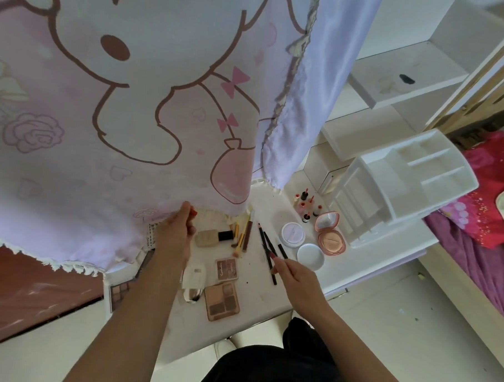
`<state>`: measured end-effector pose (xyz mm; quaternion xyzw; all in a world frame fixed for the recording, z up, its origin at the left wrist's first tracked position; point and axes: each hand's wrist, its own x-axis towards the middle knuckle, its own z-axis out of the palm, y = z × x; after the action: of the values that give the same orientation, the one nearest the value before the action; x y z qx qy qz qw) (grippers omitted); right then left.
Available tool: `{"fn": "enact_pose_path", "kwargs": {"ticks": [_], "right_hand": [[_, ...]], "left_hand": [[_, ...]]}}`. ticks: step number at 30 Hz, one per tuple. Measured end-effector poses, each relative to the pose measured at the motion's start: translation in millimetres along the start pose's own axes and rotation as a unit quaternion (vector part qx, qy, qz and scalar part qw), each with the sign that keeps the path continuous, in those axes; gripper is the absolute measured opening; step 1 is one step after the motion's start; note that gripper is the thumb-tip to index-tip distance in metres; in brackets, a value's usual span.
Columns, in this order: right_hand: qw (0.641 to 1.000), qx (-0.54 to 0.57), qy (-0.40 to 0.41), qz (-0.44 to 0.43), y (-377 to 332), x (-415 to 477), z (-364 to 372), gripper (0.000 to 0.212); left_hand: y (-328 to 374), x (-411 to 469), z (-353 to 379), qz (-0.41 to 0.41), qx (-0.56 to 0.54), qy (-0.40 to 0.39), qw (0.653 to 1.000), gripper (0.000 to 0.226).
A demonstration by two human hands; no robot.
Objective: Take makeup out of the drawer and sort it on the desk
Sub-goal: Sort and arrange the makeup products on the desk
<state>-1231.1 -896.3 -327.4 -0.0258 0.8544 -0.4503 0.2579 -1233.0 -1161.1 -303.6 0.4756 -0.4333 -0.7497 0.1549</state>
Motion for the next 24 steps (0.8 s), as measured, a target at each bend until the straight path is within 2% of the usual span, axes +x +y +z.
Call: {"fn": "enact_pose_path", "kwargs": {"ticks": [3, 7, 11, 17, 21, 24], "right_hand": [[0.999, 0.028, 0.022, 0.017, 4, 2, -6, 0.031], [0.997, 0.059, 0.041, 0.031, 7, 11, -8, 0.027], [0.993, 0.088, 0.037, 0.069, 16, 21, -12, 0.025], [0.996, 0.013, 0.012, 0.09, 47, 37, -9, 0.019], [0.993, -0.028, 0.002, 0.114, 61, 57, -7, 0.025], [0.99, -0.043, 0.015, 0.133, 67, 71, -4, 0.028]], "left_hand": [[-4, -1, -2, 0.008, 0.036, -0.029, 0.999, 0.014], [-30, -12, 1, -0.024, 0.042, -0.077, 0.996, 0.006], [-65, -20, 10, -0.065, 0.059, -0.086, 0.992, 0.014], [-110, -19, 23, -0.129, 0.119, -0.043, 0.983, 0.013], [-136, -8, 31, -0.168, 0.144, -0.032, 0.975, 0.015], [-155, -1, 35, -0.178, 0.202, -0.036, 0.962, 0.016]]}}
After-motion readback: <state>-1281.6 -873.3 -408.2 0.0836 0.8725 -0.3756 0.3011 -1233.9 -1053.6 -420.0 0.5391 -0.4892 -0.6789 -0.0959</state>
